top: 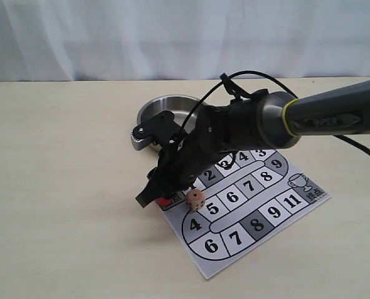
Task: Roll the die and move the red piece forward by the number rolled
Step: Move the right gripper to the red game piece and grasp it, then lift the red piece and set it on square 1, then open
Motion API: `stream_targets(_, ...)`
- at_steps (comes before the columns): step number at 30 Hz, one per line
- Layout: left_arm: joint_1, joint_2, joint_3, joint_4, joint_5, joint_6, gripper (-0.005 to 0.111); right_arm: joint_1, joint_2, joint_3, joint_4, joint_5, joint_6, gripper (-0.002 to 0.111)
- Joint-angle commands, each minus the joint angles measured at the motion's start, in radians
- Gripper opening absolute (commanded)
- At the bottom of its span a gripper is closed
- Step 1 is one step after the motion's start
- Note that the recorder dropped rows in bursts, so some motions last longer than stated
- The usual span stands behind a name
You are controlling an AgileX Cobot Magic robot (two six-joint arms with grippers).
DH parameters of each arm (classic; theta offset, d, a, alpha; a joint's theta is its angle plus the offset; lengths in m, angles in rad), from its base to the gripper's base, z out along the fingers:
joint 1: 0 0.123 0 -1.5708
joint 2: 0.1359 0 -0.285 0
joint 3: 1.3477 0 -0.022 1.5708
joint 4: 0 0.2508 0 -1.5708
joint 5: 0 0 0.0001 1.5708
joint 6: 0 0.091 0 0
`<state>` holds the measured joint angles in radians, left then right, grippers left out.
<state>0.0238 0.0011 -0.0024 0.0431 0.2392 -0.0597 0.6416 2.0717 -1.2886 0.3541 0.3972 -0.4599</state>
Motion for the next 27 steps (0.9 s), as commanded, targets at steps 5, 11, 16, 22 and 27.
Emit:
stream_targets(5, 0.000, -0.001, 0.002, 0.000, -0.008, -0.005, 0.000, -0.058, -0.011, -0.028, -0.003, -0.003, 0.069, 0.004)
stream_targets(11, 0.000, -0.001, 0.002, 0.000, -0.008, -0.005, 0.000, -0.093, -0.023, -0.044, -0.007, 0.037, 0.086, 0.004)
stream_targets(16, 0.000, -0.001, 0.002, 0.000, -0.008, -0.005, 0.000, -0.115, -0.024, -0.044, -0.052, 0.053, 0.107, 0.004)
stream_targets(22, 0.000, -0.001, 0.002, 0.000, -0.008, -0.005, 0.000, -0.117, -0.024, -0.044, -0.057, 0.053, 0.116, 0.004)
stream_targets(27, 0.000, -0.001, 0.002, 0.000, -0.008, -0.005, 0.000, -0.117, -0.024, -0.044, -0.057, 0.069, 0.116, 0.004)
